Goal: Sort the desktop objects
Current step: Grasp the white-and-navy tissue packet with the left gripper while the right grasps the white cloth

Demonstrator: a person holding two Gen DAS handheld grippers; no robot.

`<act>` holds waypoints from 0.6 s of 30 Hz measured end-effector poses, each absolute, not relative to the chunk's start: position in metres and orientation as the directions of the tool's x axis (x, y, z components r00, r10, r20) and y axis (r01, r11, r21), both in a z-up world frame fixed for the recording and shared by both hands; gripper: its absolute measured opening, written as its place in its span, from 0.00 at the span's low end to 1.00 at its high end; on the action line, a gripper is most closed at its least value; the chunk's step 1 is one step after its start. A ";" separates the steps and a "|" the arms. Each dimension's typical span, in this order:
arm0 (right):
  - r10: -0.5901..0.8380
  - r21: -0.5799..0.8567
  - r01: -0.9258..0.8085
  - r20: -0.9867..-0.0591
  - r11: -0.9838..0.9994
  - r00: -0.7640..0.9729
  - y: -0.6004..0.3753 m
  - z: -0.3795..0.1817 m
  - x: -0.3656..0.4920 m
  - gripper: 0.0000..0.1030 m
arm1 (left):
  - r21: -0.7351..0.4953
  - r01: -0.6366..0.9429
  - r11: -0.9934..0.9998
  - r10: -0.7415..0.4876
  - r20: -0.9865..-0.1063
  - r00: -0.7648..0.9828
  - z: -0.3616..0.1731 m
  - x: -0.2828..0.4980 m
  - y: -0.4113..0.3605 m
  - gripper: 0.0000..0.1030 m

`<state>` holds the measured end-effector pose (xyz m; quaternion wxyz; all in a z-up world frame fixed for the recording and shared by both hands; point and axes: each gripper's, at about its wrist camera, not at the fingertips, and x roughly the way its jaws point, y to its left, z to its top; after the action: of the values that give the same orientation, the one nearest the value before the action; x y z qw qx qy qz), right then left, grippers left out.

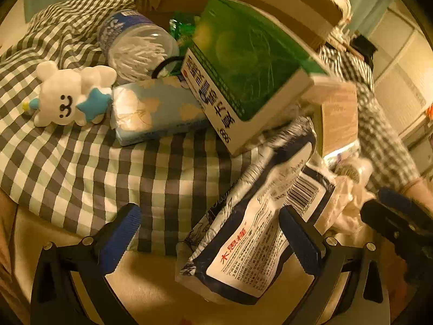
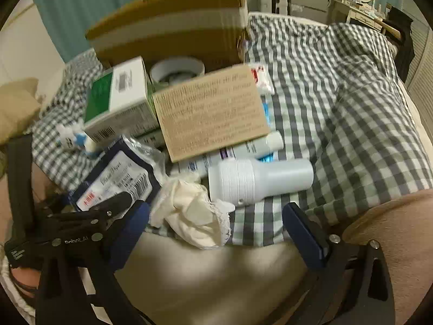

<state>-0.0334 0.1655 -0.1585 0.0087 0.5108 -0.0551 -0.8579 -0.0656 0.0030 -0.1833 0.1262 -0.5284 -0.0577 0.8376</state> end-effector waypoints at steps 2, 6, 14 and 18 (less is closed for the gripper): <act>-0.086 0.118 -0.045 -0.890 -0.992 -0.448 0.167 -0.166 -0.036 0.76 | -0.202 -0.171 -0.964 0.258 -0.864 -0.432 -0.186 -0.062 0.006 1.00; -0.109 0.137 -0.041 -0.908 -0.990 -0.404 0.167 -0.177 -0.039 0.61 | -0.195 -0.186 -0.963 0.258 -0.866 -0.428 -0.185 -0.060 0.004 1.00; -0.156 0.171 -0.006 -0.912 -0.985 -0.378 0.164 -0.184 -0.036 0.25 | -0.183 -0.294 -0.938 0.304 -0.842 -0.445 -0.167 -0.042 0.021 0.60; -0.152 0.162 0.008 -0.907 -0.987 -0.392 0.165 -0.180 -0.030 0.19 | -0.188 -0.332 -0.924 0.329 -0.835 -0.441 -0.163 -0.044 0.036 0.33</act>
<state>-0.0299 0.1648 -0.1803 0.0482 0.5491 -0.0653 -0.8318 -0.0444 0.0361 -0.1631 0.1944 -0.4914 0.0016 0.8489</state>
